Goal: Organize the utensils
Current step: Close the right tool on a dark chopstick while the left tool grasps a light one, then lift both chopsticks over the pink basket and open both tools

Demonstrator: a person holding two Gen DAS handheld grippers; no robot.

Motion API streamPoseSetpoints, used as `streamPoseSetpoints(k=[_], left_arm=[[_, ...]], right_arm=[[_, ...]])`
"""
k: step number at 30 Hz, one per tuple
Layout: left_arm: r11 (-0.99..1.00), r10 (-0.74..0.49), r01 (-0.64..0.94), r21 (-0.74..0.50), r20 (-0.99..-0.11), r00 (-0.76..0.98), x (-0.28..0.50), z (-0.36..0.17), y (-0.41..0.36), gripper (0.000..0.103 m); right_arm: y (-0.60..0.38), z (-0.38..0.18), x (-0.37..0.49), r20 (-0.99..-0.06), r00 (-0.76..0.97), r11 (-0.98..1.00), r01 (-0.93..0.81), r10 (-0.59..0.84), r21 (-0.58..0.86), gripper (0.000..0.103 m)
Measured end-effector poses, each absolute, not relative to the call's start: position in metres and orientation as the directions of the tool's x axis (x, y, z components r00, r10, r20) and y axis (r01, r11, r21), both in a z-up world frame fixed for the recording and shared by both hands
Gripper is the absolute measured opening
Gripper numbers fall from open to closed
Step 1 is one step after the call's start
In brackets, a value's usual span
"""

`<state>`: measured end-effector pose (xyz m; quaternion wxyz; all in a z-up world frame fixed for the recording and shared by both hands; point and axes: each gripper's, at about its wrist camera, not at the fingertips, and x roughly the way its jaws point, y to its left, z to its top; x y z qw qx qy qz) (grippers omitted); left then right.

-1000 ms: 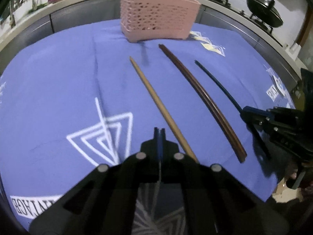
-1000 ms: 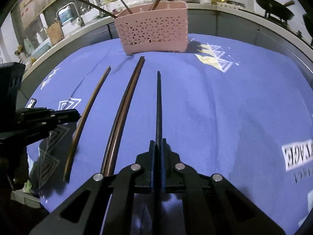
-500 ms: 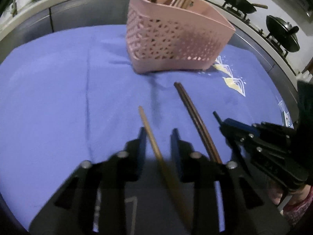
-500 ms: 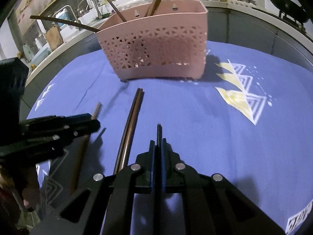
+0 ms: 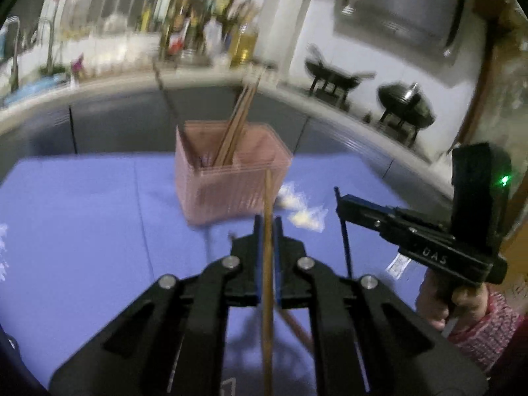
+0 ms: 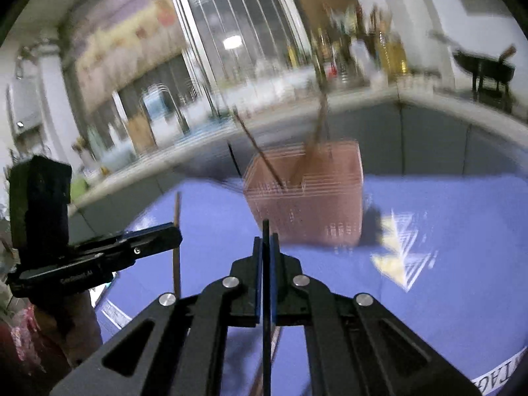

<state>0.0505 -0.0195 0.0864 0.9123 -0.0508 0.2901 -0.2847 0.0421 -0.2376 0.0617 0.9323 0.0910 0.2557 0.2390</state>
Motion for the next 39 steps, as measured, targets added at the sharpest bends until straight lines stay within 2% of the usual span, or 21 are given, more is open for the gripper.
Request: streamPoseSetpoints(k=[3, 6, 15, 20, 25, 29, 36, 39], left_arm=[[0.829, -0.557, 0.510, -0.230, -0.434, 0.708, 0.030, 0.108, -0.017, 0.004], [0.832, -0.551, 0.515, -0.207, -0.424, 0.719, 0.023, 0.113, -0.020, 0.004], [0.832, -0.549, 0.521, -0.191, -0.425, 0.720, 0.031, 0.116, -0.029, 0.004], [0.843, -0.532, 0.518, -0.146, -0.374, 0.760, 0.068, 0.163, -0.041, 0.004], [0.888, -0.458, 0.448, -0.102, -0.269, 0.847, 0.113, 0.222, -0.046, 0.004], [0.920, -0.391, 0.387, -0.064, -0.214, 0.895, 0.137, 0.240, -0.050, 0.004], [0.934, -0.345, 0.355, -0.028, -0.320, 0.883, 0.179, 0.194, -0.060, 0.004], [0.937, -0.331, 0.349, -0.028, -0.398, 0.856, 0.195, 0.162, -0.063, 0.005]], right_arm=[[-0.239, 0.084, 0.020, -0.346, 0.809, 0.878, -0.406, 0.475, 0.255, 0.004], [-0.241, 0.093, 0.004, -0.300, 0.846, 0.896, -0.391, 0.440, 0.212, 0.004], [-0.248, 0.100, 0.014, -0.296, 0.849, 0.895, -0.382, 0.438, 0.231, 0.004], [-0.246, 0.135, 0.057, -0.264, 0.855, 0.893, -0.402, 0.446, 0.205, 0.004], [-0.240, 0.188, 0.106, -0.168, 0.887, 0.895, -0.395, 0.430, 0.208, 0.004], [-0.234, 0.207, 0.137, -0.107, 0.906, 0.901, -0.383, 0.410, 0.204, 0.004], [-0.215, 0.169, 0.176, -0.184, 0.899, 0.912, -0.367, 0.398, 0.184, 0.004], [-0.211, 0.142, 0.186, -0.245, 0.883, 0.912, -0.358, 0.400, 0.199, 0.004]])
